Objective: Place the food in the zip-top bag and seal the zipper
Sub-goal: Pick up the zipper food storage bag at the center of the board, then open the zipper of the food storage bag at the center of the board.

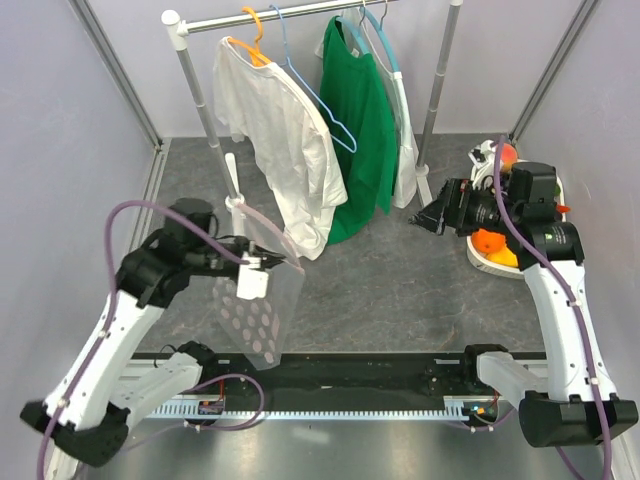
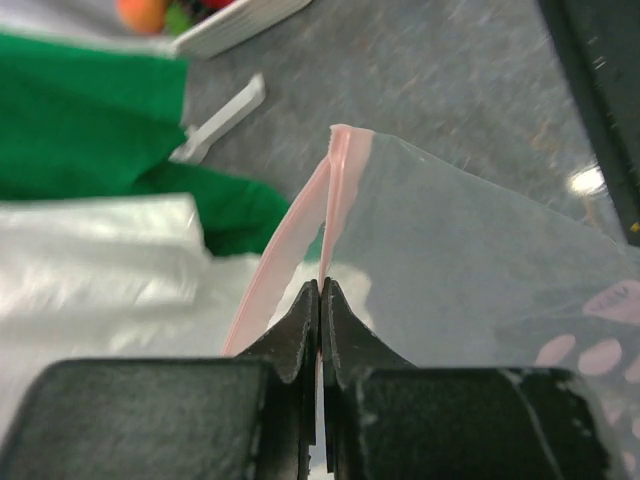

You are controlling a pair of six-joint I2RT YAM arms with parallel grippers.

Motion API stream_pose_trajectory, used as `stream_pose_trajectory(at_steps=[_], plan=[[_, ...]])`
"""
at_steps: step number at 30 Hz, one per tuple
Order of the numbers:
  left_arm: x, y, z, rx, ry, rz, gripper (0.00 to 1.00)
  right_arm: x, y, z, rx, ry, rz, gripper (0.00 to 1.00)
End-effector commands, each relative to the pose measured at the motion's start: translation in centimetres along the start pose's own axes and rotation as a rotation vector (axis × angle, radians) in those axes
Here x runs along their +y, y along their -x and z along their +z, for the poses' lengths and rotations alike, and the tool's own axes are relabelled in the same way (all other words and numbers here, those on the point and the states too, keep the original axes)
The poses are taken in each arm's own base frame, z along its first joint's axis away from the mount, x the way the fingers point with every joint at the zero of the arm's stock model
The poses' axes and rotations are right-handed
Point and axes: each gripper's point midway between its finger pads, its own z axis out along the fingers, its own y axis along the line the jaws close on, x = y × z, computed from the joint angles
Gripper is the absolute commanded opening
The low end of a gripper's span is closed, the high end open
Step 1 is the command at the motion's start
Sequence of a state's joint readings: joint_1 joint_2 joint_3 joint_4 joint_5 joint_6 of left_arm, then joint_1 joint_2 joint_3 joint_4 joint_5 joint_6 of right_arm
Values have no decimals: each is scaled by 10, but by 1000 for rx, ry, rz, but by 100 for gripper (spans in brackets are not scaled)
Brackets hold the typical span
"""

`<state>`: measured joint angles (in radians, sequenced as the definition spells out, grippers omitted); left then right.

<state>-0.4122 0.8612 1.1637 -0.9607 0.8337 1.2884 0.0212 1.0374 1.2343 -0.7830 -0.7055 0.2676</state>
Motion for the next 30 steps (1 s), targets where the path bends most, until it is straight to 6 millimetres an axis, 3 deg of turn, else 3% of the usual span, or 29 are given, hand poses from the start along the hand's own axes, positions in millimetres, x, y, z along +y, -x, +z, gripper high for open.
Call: stream_pose_trajectory(at_steps=[1,6,12,19,25,30], plan=[[11,11,45,-34,-38,-9,2,29,0,-11,-8,115,16,93],[4,42,93,-72,-76,169,2,17,-21,0,40,118,78,89],[-8,67,126,-107,-119,411,2,20,-40,21,108,172,168,83],[-40,78,148,-128,-201,554,2,40,-65,47,196,260,205,82],[-51,87,159,-152,-238,592,2,62,-93,59,271,314,154,81],[-55,92,165,-162,-256,606,2,74,-103,66,305,348,99,74]])
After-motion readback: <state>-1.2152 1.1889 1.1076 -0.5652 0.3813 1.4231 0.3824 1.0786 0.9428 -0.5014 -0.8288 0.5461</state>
